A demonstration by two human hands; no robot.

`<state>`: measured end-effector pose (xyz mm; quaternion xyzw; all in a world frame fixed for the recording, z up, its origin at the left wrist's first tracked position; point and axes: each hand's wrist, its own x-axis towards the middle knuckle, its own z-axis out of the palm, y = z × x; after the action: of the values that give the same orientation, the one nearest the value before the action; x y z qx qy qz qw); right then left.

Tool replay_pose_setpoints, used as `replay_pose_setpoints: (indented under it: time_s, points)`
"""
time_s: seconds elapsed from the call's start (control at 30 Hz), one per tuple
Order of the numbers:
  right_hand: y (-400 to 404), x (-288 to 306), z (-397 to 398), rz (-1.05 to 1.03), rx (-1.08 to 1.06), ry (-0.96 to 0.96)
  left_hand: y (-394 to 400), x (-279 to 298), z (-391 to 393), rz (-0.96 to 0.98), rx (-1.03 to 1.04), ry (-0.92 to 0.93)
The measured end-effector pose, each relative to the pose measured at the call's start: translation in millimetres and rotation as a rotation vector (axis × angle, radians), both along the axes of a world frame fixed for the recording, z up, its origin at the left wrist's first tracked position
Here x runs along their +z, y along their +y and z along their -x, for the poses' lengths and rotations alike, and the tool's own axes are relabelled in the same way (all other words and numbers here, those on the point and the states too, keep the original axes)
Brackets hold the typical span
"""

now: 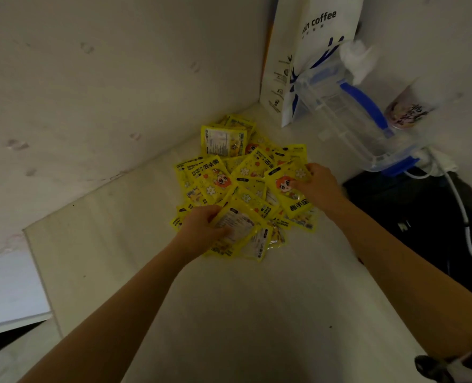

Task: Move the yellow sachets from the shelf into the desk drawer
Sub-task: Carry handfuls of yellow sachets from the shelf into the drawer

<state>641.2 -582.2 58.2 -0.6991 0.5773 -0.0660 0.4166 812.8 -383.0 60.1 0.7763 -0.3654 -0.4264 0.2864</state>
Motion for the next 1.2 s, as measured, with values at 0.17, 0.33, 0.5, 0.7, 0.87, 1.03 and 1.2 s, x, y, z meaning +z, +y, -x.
replay_pose_setpoints:
  time_s: [0.17,0.33,0.5,0.7,0.87,1.03,1.2]
  points:
    - [0,-10,-4,-0.175,0.113,-0.008,-21,-11,9,-0.111,-0.370,-0.184]
    - [-2,-21,-23,-0.230,0.178,-0.018,-33,-22,16,-0.140,-0.536,-0.290]
    - [-8,-27,-34,-0.295,0.207,-0.009,-32,-36,19,-0.089,-0.704,-0.458]
    - [-11,-28,-36,-0.336,0.222,-0.050,-28,-35,25,-0.066,-0.738,-0.558]
    - [-10,-28,-32,-0.318,0.193,-0.068,-22,-32,27,-0.066,-0.681,-0.552]
    - [-8,-16,-28,-0.287,0.062,-0.208,-13,-28,23,-0.035,-0.496,-0.384]
    - [-10,1,-21,-0.214,-0.012,-0.348,1,-27,16,-0.029,-0.327,-0.317]
